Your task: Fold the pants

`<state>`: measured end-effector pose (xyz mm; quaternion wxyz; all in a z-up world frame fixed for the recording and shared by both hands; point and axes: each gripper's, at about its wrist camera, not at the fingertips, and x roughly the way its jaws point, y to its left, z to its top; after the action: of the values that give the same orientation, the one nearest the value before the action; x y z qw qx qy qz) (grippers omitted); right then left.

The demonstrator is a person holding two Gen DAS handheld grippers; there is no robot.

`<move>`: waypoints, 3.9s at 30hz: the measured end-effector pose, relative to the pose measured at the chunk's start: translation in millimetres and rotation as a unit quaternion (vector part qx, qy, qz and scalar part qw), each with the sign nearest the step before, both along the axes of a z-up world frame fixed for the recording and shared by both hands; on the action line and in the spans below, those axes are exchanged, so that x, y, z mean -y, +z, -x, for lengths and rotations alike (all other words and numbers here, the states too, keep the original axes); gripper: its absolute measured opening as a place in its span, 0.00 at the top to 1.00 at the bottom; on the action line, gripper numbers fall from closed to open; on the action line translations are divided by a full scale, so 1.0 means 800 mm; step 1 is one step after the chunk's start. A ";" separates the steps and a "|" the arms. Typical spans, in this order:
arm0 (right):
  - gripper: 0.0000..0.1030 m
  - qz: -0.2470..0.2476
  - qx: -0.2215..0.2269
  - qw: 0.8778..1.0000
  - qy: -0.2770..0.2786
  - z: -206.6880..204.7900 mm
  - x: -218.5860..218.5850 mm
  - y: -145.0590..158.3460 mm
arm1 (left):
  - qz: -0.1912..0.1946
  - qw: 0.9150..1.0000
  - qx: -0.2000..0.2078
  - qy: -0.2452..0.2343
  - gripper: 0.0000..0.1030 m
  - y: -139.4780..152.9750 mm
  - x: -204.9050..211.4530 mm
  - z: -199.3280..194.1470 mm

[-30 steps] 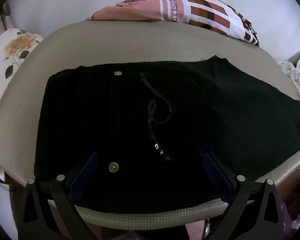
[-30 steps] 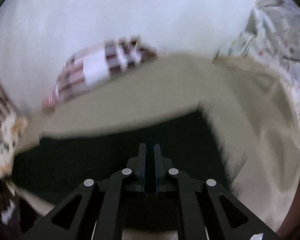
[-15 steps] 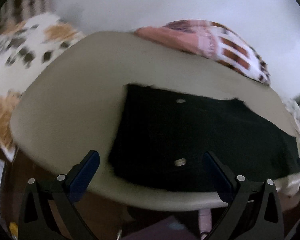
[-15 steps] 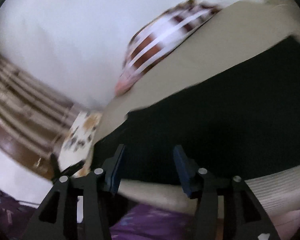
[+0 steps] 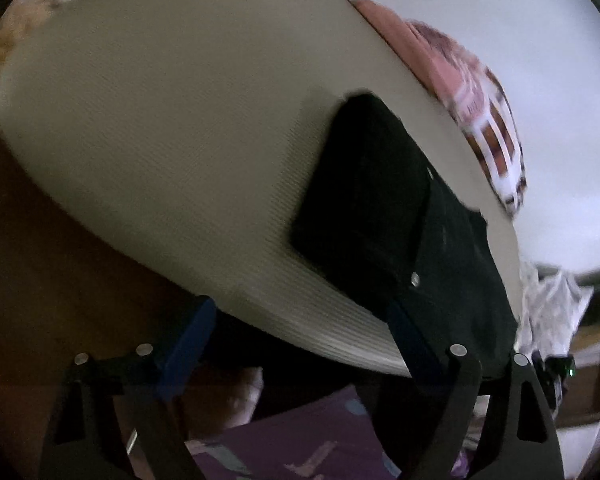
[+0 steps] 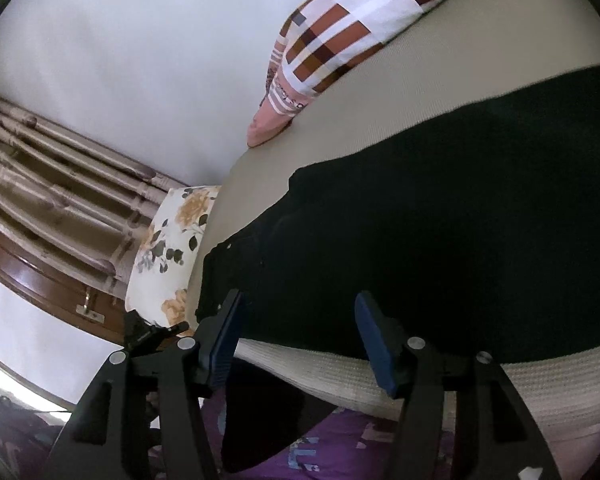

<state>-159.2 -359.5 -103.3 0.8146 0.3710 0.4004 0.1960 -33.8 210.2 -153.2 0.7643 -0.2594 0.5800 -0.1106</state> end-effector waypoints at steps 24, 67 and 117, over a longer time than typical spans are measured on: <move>0.46 0.003 -0.018 1.000 -0.024 0.012 0.003 -0.022 | -0.179 0.975 0.115 -0.063 0.89 0.014 0.059 -0.036; 0.65 0.289 0.027 0.899 0.328 -0.294 -0.135 -0.006 | -0.162 0.978 0.126 -0.037 0.79 0.013 0.051 -0.030; 0.92 0.188 0.031 0.963 0.191 -0.293 -0.120 -0.042 | -0.124 0.976 0.120 -0.133 0.79 0.035 0.085 -0.191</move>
<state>75.2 -263.5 -137.2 0.8294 0.1213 0.4676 0.2806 118.9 142.2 -125.5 0.8328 -0.0680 0.5228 -0.1689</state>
